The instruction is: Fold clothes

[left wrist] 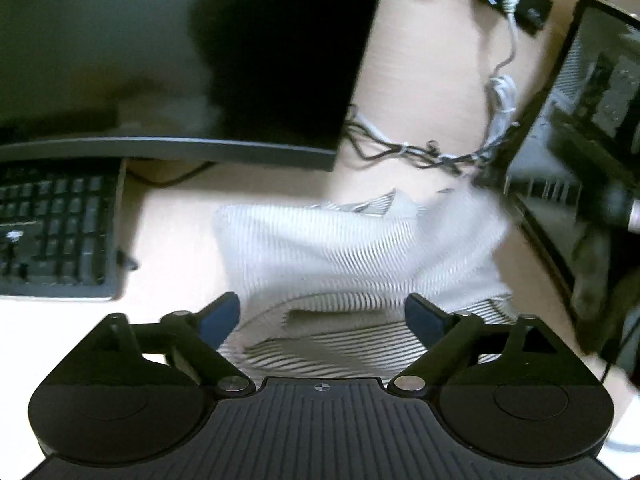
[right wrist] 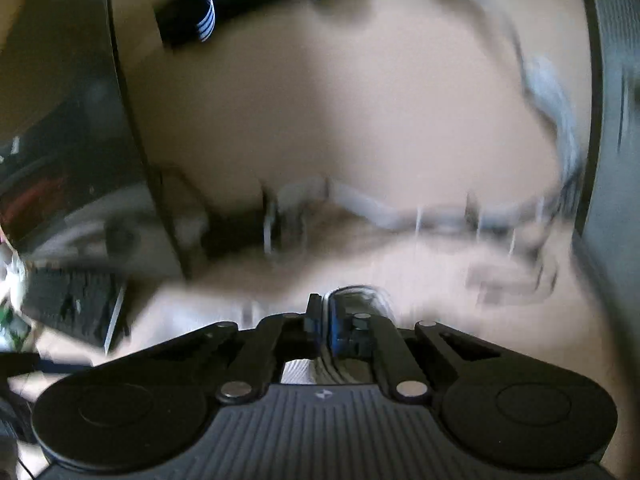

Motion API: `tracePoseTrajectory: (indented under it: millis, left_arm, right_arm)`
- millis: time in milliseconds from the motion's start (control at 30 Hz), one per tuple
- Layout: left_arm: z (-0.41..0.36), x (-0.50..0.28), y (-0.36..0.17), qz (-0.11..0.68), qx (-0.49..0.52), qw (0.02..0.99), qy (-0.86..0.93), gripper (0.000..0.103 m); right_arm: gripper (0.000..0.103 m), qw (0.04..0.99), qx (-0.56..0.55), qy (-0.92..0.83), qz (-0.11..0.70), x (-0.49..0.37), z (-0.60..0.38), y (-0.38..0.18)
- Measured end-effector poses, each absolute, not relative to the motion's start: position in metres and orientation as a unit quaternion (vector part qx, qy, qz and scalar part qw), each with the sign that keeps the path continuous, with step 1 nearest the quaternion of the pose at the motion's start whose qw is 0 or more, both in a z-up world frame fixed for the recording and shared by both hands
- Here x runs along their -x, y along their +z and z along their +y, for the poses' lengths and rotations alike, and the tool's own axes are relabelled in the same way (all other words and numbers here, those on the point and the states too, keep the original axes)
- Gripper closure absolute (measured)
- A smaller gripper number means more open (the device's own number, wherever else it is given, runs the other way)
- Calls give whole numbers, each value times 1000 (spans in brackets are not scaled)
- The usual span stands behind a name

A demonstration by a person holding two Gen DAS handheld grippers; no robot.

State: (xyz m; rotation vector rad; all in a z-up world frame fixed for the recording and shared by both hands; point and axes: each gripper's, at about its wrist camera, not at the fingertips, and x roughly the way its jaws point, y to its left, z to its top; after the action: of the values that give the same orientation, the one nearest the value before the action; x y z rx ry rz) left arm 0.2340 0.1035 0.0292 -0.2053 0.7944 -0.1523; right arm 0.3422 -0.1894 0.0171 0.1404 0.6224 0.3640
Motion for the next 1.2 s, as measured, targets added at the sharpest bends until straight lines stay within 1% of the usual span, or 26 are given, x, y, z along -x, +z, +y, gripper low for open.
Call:
tracePoseTrajectory:
  millis: [100,167,300,367,400,433,567,667,700,733,767,800,867,900,933,1033,1067,1133,1200]
  left_arm:
    - [104,-235,20,391,94,912,-83,8]
    - [102,-238,12,399,87,909,-81,8]
    - [108,-241,-10,440,71,893,-57,8]
    - [113,-239,-10,447,69,890,-53,8]
    - [116,-238,-5,441,73,892,-59,8]
    - [118,-237,1,435,78,895,-64,8]
    - [113,-242,28,391,92,910,-106,7]
    - [99,-256,30,383,92,911,-124,5]
    - [95,-260,24,390,91,908,-125,5]
    - [92,-265,16,401,89,903,-123,5]
    - [90,-269,8,412,88,899,-121,5]
    - [88,-272,0,422,87,895,-117,5]
    - [88,-272,-11,426,81,894,-116,3]
    - [87,-272,-14,424,78,894,-120,0]
    - [86,-271,-15,423,75,895,-124,0]
    - [86,-274,-16,422,82,895,-122,0]
    - [87,-276,-16,422,89,895,-119,0]
    - [90,-278,-13,423,109,892,-114,0]
    - [94,-279,-10,424,134,889,-110,0]
  right_arm:
    - [99,945,-63,163,277,-346,-203,46]
    - [99,942,-65,153,293,-345,-212,39]
    - [99,922,-57,115,366,-340,-221,-13]
    - [99,915,-47,93,389,-337,-226,-34]
    - [97,915,-38,82,394,-336,-228,-42]
    - [88,914,-28,72,398,-334,-230,-50]
    - [84,932,-13,66,357,-327,-231,-24]
    - [81,941,-25,94,323,-324,-225,-1]
    - [79,942,-33,106,316,-323,-222,2]
    - [73,939,-42,118,319,-325,-217,1]
    - [70,936,-51,130,323,-326,-212,0]
    - [65,930,-54,133,339,-329,-207,-9]
    - [65,914,-53,129,382,-335,-200,-33]
    - [65,908,-52,120,399,-337,-201,-47]
    - [65,913,-48,124,385,-335,-202,-49]
    - [64,912,-41,126,388,-342,-200,-29]
    - [64,916,-44,136,375,-347,-200,-18]
    - [65,922,-41,145,358,-363,-195,-2]
    - [65,918,-55,160,358,-389,-186,3]
